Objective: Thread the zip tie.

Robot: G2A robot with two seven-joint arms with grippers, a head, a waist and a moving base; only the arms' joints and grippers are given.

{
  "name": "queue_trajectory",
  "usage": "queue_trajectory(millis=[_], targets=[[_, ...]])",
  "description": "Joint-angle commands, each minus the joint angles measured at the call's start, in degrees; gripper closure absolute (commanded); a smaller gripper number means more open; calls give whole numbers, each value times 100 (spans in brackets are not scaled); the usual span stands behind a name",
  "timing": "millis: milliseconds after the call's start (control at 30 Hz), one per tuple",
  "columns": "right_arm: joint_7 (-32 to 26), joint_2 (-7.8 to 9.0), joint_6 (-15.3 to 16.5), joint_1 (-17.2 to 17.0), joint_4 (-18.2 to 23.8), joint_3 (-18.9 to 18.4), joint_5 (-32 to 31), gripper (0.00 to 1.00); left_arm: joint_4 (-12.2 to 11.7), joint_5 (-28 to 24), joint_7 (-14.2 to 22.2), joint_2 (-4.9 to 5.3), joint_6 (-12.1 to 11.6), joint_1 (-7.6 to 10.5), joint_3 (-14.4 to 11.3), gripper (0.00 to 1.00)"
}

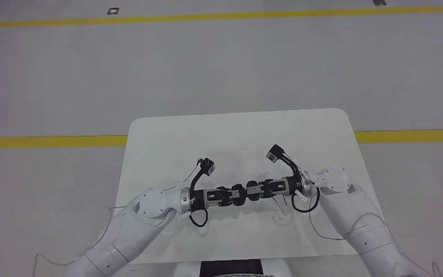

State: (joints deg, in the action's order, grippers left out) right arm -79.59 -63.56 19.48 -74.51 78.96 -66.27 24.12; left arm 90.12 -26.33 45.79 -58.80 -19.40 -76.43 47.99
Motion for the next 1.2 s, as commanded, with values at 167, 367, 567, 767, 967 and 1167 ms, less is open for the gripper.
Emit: queue_trajectory(millis=[167,367,567,767,967,1167], targets=[[2,0,0,0,-2,7,-3,100,-12,-8,0,1,-8,1,-5,100],[1,2,0,-11,7,7,-12,100,-10,37,-30,6,-8,-15,21,100],[22,9,0,-28,26,-9,-53,15,34,127,-79,18,-8,-60,90,100],[66,37,0,-72,29,-109,-112,0,118,210,-74,38,-8,-129,202,100],[114,81,0,-118,16,-276,-179,0,279,478,-29,57,-8,-191,334,100],[184,128,0,-153,-29,-426,-291,0,679,1287,-13,79,-8,-277,500,100]])
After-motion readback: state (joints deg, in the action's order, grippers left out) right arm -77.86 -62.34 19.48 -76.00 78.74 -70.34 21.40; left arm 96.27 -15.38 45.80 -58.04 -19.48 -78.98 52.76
